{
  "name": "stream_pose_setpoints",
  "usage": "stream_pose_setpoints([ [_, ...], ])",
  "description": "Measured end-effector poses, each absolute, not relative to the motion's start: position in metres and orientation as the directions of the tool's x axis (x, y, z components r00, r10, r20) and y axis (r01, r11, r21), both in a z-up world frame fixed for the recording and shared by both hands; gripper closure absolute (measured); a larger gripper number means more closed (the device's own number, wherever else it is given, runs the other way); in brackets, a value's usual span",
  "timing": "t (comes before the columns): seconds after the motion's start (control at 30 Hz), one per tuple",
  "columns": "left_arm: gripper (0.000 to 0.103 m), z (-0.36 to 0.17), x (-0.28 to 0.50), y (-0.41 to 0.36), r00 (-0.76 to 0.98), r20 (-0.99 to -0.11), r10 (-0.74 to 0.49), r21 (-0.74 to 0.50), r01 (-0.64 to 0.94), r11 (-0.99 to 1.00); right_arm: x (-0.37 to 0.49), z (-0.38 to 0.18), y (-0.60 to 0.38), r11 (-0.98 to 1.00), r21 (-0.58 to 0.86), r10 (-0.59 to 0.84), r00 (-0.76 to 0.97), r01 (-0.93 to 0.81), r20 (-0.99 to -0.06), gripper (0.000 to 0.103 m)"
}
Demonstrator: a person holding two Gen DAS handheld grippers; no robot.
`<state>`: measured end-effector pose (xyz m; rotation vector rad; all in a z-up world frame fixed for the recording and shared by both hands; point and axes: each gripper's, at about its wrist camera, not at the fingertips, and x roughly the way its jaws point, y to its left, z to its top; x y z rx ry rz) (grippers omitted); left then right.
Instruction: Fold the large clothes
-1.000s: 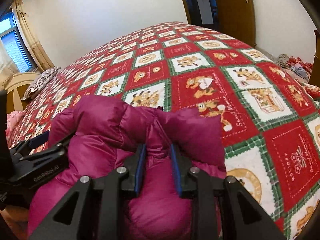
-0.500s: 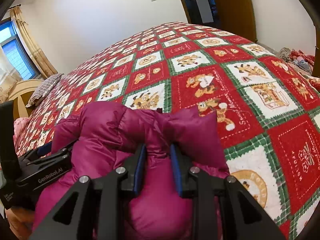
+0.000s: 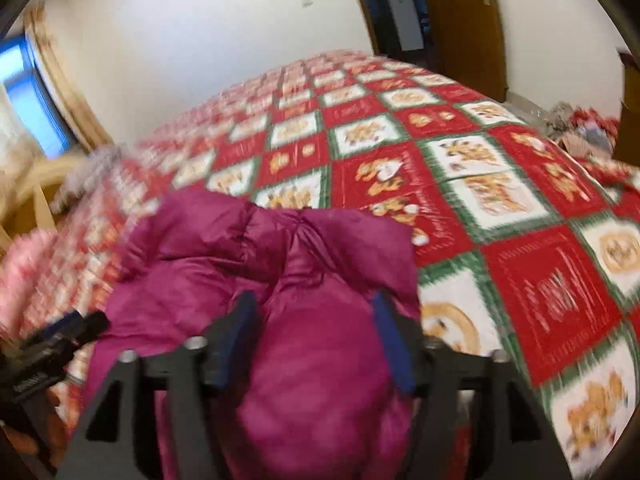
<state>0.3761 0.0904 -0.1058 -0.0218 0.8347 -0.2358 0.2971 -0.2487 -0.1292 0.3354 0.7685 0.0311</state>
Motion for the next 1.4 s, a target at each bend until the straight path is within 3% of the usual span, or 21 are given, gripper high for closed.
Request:
stream_pose_setpoints([
  [0.3,0.010,-0.126,0.374,0.127,0.552,-0.705,-0.446,-0.417,0.186,0.890,0.236,-0.132,-0.289,0.868,0.470,0.209,0.739,0.162,-0.641,0.031],
  [0.43,0.010,-0.125,0.380,0.123,0.544,-0.678,-0.495,-0.489,0.169,0.856,0.243,-0.128,-0.294,0.870,0.472,0.224,0.744,0.138,-0.630,0.031],
  [0.6,0.010,-0.133,0.388,0.101,0.523,-0.708,-0.475,-0.441,0.198,0.875,0.267,-0.137,-0.290,0.859,0.502,0.288,0.718,0.099,-0.634,0.031],
  [0.83,0.009,-0.151,0.394,0.104,0.478,-0.720,-0.503,-0.487,0.169,0.857,0.276,-0.154,-0.275,0.870,0.490,0.323,0.695,0.049,-0.643,0.023],
  [1.03,0.008,-0.149,0.394,0.094,0.488,-0.741,-0.462,-0.419,0.203,0.885,0.280,-0.152,-0.277,0.840,0.541,0.382,0.686,0.021,-0.620,0.023],
  [1.2,0.007,-0.150,0.396,0.091,0.490,-0.755,-0.434,-0.380,0.212,0.900,0.287,-0.154,-0.260,0.898,0.440,0.338,0.668,-0.018,-0.663,0.022],
  [1.3,0.006,-0.151,0.398,0.090,0.491,-0.760,-0.427,-0.367,0.219,0.904,0.288,-0.153,-0.252,0.904,0.423,0.356,0.648,-0.058,-0.673,0.033],
  [1.4,0.005,-0.153,0.400,0.088,0.496,-0.761,-0.418,-0.354,0.222,0.909,0.288,-0.155,-0.245,0.909,0.409,0.361,0.640,-0.079,-0.679,0.033],
])
